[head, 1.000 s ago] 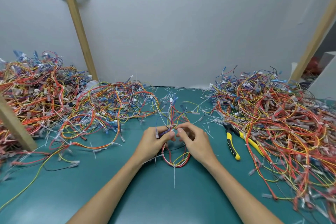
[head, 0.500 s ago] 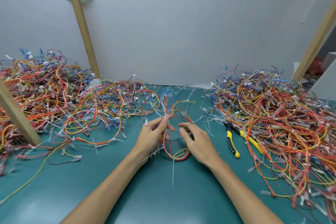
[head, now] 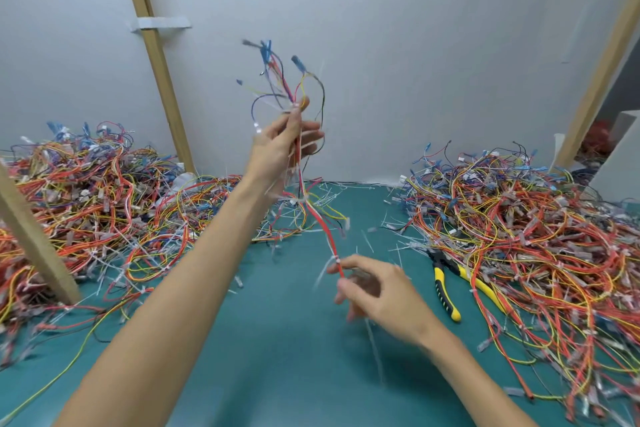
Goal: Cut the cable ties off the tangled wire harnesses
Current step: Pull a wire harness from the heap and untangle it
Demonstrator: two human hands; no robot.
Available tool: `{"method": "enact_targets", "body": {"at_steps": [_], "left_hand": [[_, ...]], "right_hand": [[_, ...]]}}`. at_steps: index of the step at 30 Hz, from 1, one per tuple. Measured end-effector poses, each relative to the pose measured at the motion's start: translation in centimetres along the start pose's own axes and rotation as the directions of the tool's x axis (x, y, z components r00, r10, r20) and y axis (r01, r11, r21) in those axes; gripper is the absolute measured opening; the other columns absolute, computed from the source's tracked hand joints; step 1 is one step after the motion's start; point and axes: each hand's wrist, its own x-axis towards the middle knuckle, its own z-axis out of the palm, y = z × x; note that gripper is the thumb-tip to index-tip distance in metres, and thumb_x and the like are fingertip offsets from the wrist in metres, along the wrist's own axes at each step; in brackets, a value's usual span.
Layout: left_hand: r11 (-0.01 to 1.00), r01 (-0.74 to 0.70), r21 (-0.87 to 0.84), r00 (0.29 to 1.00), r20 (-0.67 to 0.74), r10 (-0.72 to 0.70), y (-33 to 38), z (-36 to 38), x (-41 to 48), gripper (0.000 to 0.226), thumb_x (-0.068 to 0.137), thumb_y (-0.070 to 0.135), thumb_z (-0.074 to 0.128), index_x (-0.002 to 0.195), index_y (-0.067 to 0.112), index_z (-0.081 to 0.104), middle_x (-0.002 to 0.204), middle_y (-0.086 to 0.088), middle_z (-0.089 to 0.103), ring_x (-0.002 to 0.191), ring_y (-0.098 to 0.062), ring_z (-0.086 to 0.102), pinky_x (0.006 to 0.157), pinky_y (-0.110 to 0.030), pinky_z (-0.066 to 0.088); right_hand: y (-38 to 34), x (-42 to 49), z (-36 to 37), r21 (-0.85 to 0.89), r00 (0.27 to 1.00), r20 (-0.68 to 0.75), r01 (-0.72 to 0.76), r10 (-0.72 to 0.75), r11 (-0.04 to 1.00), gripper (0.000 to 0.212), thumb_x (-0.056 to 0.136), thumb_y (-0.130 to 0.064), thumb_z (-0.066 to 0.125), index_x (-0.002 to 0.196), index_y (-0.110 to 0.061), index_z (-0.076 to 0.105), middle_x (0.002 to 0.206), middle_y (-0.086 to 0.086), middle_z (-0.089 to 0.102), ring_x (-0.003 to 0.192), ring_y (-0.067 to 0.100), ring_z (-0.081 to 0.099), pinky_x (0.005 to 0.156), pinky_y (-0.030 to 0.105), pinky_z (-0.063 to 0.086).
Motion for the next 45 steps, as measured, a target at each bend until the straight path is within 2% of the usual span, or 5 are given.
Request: {"method": "enact_targets", "body": {"at_steps": [7,10,15,19,45], "left_hand": [[0.933,0.302,-0.195,0.953,0.093,-0.289,-4.2,0.8,0.2,0.024,0.104,0.022,0.039,0.121,0.011,0.052,0.115,-0.005,0.063,0.067,-0.011,0.071,0.064,-0.022,0.059],[0.896,0.412,-0.169,0.910,0.127,-0.394,-9.2,-1.5,-4.0,0.019,0.104,0.015,0.038,0.118,0.019,0.050,0.121,-0.004,0.062,0.071,-0.012,0.071,0.065,-0.023,0.058],[0.880,0.420,-0.222,0.907,0.127,-0.401,-13.8,-4.4,-8.6,0.033,0.102,0.003,0.036,0.129,0.017,0.049,0.127,-0.001,0.064,0.105,-0.016,0.069,0.082,-0.023,0.056],[0.862,0.440,-0.252,0.897,0.165,-0.409,-13.8,-4.8,-8.7,0.033,0.099,0.007,0.041,0.129,0.018,0.050,0.129,0.000,0.065,0.114,-0.020,0.065,0.083,-0.024,0.056],[0.848,0.433,-0.305,0.899,0.213,-0.383,-13.4,-5.1,-9.0,0.042,0.090,0.018,0.050,0.132,0.025,0.052,0.128,0.006,0.065,0.108,-0.025,0.068,0.073,-0.025,0.057]], "right_hand": [[0.3,0.0,0.3,0.428,0.928,0.361,-0.249,0.088,0.869,0.048,0.097,-0.011,0.058,0.136,-0.036,0.045,0.105,0.011,0.070,0.059,0.028,0.069,0.038,0.024,0.049],[2.8,-0.1,-0.6,0.319,0.931,0.196,-0.356,0.307,0.878,0.046,0.095,0.004,0.051,0.132,-0.024,0.053,0.097,0.014,0.067,0.060,0.025,0.068,0.035,0.024,0.047],[4.7,0.5,-2.3,-0.041,0.940,-0.126,-0.323,0.316,0.946,0.030,0.092,0.007,0.049,0.105,-0.012,0.068,0.068,0.002,0.066,0.055,0.020,0.065,0.042,0.029,0.052],[4.8,0.3,-2.3,-0.041,0.946,-0.133,-0.305,0.297,0.952,0.026,0.094,0.007,0.050,0.096,-0.011,0.069,0.084,0.007,0.069,0.055,0.021,0.066,0.043,0.027,0.051],[4.8,0.0,-2.0,-0.154,0.936,-0.172,-0.334,0.308,0.930,0.029,0.093,-0.005,0.053,0.089,-0.029,0.068,0.064,0.007,0.070,0.043,0.015,0.057,0.050,0.021,0.048]]}}
